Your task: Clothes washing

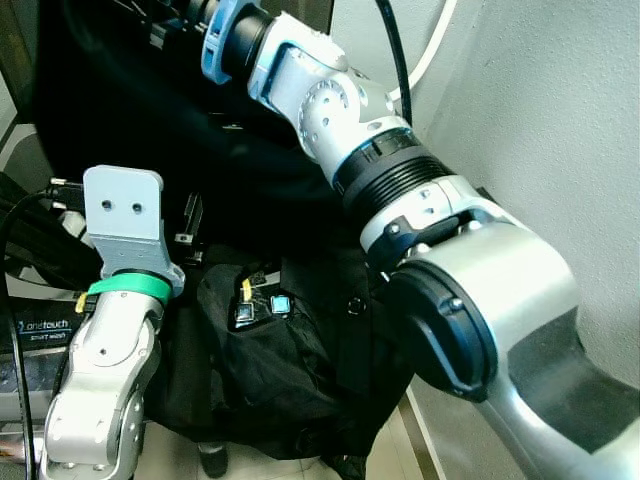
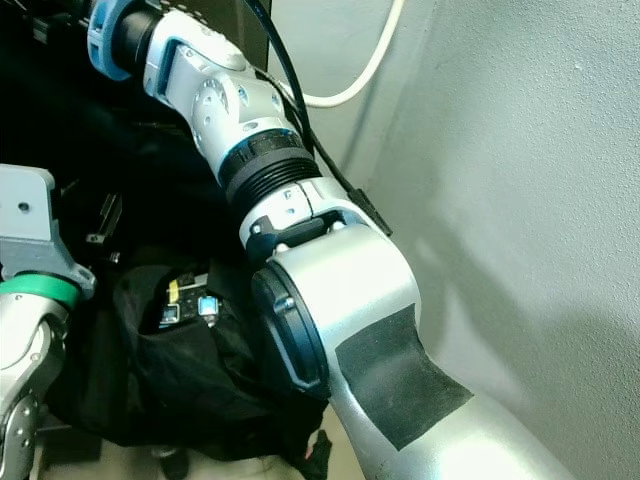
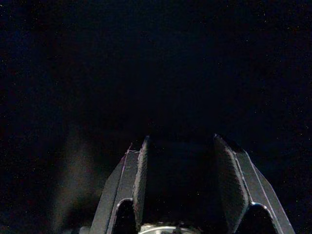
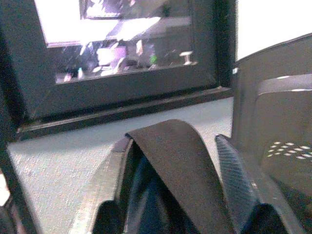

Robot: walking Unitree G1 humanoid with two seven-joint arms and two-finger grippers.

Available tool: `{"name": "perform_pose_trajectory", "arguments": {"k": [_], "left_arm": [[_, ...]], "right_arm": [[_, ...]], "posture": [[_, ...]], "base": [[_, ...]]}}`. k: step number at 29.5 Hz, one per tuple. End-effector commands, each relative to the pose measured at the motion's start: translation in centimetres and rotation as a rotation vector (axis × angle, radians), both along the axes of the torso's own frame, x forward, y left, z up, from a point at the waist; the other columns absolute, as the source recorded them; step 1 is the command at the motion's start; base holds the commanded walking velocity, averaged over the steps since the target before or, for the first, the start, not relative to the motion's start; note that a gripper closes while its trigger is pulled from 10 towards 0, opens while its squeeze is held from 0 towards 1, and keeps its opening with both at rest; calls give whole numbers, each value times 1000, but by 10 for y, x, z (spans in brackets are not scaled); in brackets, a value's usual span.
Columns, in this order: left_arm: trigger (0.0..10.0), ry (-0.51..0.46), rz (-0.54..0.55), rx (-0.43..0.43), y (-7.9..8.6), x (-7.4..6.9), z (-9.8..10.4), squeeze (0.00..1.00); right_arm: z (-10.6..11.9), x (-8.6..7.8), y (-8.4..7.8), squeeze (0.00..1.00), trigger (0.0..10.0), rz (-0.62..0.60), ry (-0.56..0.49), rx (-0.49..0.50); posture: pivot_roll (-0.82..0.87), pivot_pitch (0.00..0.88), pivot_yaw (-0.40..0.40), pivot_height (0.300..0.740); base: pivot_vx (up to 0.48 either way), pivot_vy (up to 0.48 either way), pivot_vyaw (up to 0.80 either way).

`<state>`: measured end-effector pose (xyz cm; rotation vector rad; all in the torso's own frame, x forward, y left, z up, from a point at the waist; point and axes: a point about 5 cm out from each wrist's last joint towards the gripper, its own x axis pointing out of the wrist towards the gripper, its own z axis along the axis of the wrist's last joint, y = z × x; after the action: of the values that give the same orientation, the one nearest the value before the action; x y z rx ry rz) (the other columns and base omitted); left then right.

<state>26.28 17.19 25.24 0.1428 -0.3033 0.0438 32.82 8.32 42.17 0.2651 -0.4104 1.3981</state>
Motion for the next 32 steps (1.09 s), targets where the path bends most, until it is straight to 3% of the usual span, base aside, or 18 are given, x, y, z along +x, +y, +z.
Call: {"name": "perform_pose_trajectory", "arguments": {"k": [1,2,8,9,11,12,13,16,17,23,25,27,29,31,32], "left_arm": [[10000,9,-12,3,-2,0,-3,0],[10000,10,-12,3,-2,0,-3,0],[10000,11,-17,3,-2,1,-3,0],[10000,10,-19,3,-2,1,-3,0],[10000,9,-21,2,-2,1,-2,0],[10000,9,-22,2,-2,1,-2,0],[10000,8,-23,2,-3,1,-2,0],[10000,7,-24,3,-3,1,-2,0],[10000,6,-23,3,-3,1,-1,0],[10000,4,-20,0,-3,2,-1,0],[10000,2,-20,-1,-3,2,-1,0],[10000,2,-18,-2,-3,2,0,0],[10000,2,-16,-1,-2,2,0,0],[10000,3,-16,0,-2,2,0,0],[10000,3,-15,0,-2,2,0,0]], "right_arm": [[-4,-53,61,1000,10000,207,-67,-80],[-4,-53,62,0,10000,173,-88,-88],[-5,-49,61,0,10000,119,-113,-102],[-7,-47,59,1000,10000,97,-129,-116],[-6,-44,58,1000,10000,67,-148,-122],[-6,-43,56,765,10000,44,-154,-124],[-3,-40,54,0,10000,40,-130,-107],[-1,-40,52,0,10000,49,-115,-99],[0,-40,51,1000,10000,57,-114,-95],[8,-39,47,1000,10000,17,-149,-36],[11,-43,46,1000,10000,93,-139,-23],[12,-43,46,1000,10000,61,-171,-19],[13,-39,45,0,10000,7,-156,-2],[13,-37,44,0,10000,-5,-138,4],[13,-34,41,1000,10000,-5,-112,17]], "posture": [[171,49,-52,740],[171,49,-52,740],[168,52,-44,740],[168,52,-44,740],[168,52,-44,740],[168,52,-44,740],[168,52,-44,740],[168,52,-44,740],[168,46,-39,740],[168,46,-39,740],[168,46,-39,740],[168,46,-39,740],[168,46,-39,740],[168,46,-39,740],[168,49,-43,740]], "base": [[0,0,0],[0,0,0],[0,0,0],[0,0,0],[0,0,0],[0,0,0],[0,0,0],[0,0,0],[0,0,0],[0,0,0],[0,0,0],[0,0,0],[0,0,0],[0,0,0],[0,0,0]]}}
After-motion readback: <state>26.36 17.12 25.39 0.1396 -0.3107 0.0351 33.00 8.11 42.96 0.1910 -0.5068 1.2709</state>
